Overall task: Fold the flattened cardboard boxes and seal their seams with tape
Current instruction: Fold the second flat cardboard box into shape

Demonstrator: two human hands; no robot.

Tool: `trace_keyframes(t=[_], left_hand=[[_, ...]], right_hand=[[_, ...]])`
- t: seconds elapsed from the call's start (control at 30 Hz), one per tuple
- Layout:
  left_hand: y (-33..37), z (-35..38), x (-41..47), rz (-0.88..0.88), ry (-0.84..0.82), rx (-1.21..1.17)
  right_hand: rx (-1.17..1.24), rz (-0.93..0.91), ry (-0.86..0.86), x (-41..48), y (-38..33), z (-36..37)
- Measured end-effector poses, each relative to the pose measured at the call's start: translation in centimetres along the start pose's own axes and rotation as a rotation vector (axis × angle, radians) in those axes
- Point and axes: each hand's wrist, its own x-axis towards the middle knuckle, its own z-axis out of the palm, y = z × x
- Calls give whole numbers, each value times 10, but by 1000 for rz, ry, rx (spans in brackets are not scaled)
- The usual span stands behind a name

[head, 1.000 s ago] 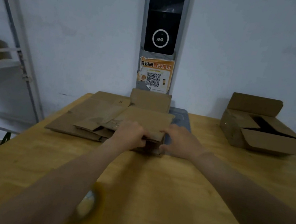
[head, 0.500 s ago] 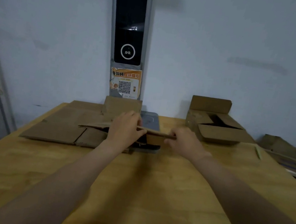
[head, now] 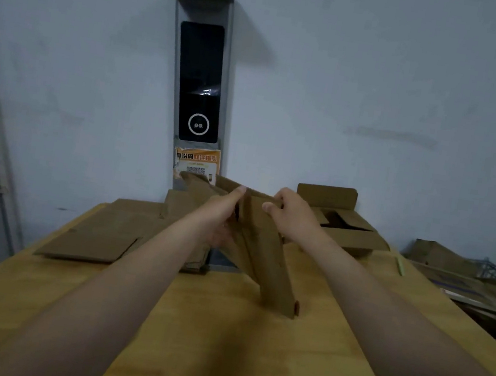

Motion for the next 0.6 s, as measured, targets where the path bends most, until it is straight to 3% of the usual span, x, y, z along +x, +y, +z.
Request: trace_keyframes(t=[0.4,0.6], left_hand=[[9,25,-18,48,-54,-13],[1,22,-22,90,-27,-96]], right_hand=[[509,290,-232,-38,-20,-33],[536,293,-220,-36,-11,-42]])
